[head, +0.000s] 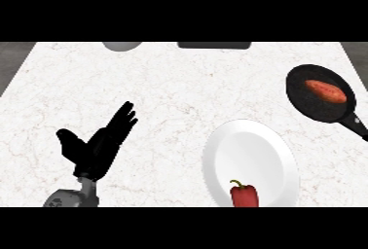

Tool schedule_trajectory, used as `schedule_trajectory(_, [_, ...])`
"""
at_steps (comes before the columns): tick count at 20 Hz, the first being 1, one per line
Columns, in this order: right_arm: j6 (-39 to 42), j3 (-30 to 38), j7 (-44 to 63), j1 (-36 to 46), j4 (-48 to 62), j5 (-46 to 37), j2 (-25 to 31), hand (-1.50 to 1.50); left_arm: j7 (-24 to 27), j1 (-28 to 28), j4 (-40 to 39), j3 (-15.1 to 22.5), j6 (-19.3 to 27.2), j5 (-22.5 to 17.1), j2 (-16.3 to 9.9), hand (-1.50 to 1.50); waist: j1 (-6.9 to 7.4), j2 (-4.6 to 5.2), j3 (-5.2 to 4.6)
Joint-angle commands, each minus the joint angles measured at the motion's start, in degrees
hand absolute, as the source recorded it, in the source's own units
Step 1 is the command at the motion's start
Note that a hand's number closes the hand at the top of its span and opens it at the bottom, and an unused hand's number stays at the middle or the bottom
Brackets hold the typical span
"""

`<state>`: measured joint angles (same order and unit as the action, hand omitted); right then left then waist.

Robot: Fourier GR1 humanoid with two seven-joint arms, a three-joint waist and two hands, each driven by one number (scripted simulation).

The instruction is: Pick the sweet potato from the plate and place it in the pan

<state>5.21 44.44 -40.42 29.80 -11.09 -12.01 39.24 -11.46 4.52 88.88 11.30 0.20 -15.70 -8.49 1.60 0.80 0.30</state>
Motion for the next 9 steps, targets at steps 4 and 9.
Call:
schedule_trajectory(4, [5.9,-1.7,-4.1,-4.2,0.0,0.9,0.8,-1.5,0.9,-2.7,1.1,0.9,0.5,1.9,1.6,0.0,-0.53,-0.41,-0.12])
schedule_trajectory(9, [6.5,-3.8,-6.3,-6.2,-0.4,1.1,-0.1,-1.5,-1.2,-2.5,3.1,-0.8,-0.6,1.3,0.8,0.0,-0.66,-0.49,-0.14])
